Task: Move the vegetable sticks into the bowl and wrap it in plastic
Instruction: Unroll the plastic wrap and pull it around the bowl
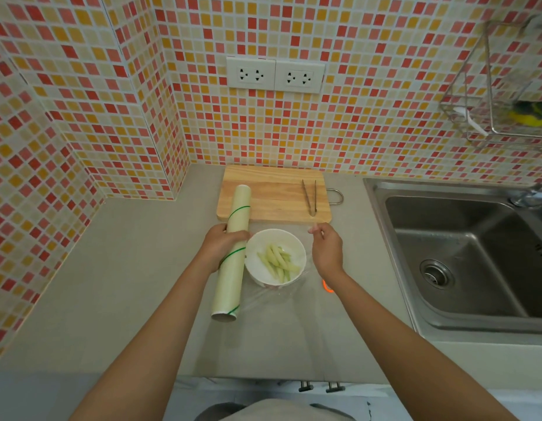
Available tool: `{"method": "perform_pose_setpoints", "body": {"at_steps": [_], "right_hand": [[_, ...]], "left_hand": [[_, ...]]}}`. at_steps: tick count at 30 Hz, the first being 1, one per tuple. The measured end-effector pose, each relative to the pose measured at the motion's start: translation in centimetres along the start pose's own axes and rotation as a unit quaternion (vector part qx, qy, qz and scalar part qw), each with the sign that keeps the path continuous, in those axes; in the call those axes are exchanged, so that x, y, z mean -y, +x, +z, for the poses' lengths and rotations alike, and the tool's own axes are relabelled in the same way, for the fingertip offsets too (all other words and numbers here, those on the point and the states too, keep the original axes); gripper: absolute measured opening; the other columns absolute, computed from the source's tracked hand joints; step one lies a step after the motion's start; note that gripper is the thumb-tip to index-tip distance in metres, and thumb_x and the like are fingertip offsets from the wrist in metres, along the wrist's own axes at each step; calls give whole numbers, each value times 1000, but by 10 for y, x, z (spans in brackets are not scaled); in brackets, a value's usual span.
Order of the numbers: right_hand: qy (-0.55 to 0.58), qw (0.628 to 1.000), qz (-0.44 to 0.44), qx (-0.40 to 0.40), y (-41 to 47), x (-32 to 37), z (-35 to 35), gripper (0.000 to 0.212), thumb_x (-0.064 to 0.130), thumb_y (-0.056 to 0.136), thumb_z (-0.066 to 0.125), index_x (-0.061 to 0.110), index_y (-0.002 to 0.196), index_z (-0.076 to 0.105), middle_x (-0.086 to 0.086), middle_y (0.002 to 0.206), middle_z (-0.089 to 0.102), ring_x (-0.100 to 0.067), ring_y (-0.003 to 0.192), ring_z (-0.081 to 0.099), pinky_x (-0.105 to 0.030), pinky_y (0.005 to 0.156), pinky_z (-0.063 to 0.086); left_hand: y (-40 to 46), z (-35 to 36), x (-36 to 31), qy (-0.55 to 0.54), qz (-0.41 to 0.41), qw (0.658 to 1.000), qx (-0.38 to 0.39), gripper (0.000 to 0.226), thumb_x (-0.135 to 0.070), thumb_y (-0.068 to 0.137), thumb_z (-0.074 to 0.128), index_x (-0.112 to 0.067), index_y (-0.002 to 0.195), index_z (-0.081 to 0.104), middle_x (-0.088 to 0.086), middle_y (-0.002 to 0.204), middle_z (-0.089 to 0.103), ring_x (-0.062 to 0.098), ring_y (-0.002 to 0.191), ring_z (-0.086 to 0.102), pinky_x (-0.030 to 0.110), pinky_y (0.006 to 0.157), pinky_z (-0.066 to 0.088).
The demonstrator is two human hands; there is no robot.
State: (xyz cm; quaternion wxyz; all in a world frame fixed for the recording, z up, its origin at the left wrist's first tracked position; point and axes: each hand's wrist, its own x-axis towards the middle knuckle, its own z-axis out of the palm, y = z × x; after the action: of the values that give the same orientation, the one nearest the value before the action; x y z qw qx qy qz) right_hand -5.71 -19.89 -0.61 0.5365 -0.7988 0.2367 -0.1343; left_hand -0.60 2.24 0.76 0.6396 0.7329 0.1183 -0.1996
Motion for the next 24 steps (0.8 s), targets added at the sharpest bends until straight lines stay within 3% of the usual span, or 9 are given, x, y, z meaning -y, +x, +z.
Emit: {"method": "perform_pose_setpoints", "body": {"at_steps": [5, 10, 15, 18, 21, 24], "right_hand": [[-9, 1000, -1, -10, 6, -5, -6, 24, 11, 98, 43, 5, 96, 66, 1, 88, 61, -15, 81, 54, -24, 73, 37], [-15, 1000, -2, -15, 7, -12, -7, 23, 7, 96, 43, 4, 96, 65, 1, 91, 62, -16, 82, 55, -25, 73, 38], [-15, 1000, 5, -12, 6, -20, -3, 22, 8, 97, 43, 5, 97, 65, 1, 94, 64, -15, 88, 57, -25, 76, 39], [-15, 1000, 15, -9, 7, -23, 0, 23, 9, 97, 42, 5, 98, 65, -1, 97, 66, -15, 89, 57, -25, 77, 41], [-18, 1000, 20, -9, 10, -27, -1, 23, 10, 97, 43, 7, 98, 65, -1, 96, 66, -15, 86, 57, -25, 74, 39], [-23, 1000, 13, -13, 12, -30, -2, 22, 10, 97, 43, 7, 97, 65, 1, 92, 64, -15, 82, 56, -24, 72, 38]], "left_hand": [[3, -3, 5, 14, -15, 1000, -5, 21, -28, 86, 59, -12, 98, 61, 9, 88, 66, 19, 66, 62, 26, 54, 47], [4, -4, 9, 32, 14, 999, 2, 59, -37, 68, 84, -11, 114, 59, 8, 102, 69, 21, 82, 70, 26, 56, 53], [7, -3, 13, 14, 18, 1000, 4, 27, -28, 86, 66, -12, 108, 62, 6, 88, 66, 16, 66, 63, 24, 51, 48], [10, -3, 17, 5, 16, 1000, -5, 25, -27, 90, 59, -10, 109, 59, 9, 85, 62, 19, 64, 59, 28, 55, 45], [9, -4, 22, 28, 38, 999, 2, 29, -36, 78, 76, -14, 92, 62, 1, 76, 65, 15, 62, 60, 25, 52, 48], [9, -4, 26, 31, 26, 999, -16, 52, -36, 62, 87, -12, 100, 62, 2, 88, 68, 17, 74, 64, 29, 61, 50]]}}
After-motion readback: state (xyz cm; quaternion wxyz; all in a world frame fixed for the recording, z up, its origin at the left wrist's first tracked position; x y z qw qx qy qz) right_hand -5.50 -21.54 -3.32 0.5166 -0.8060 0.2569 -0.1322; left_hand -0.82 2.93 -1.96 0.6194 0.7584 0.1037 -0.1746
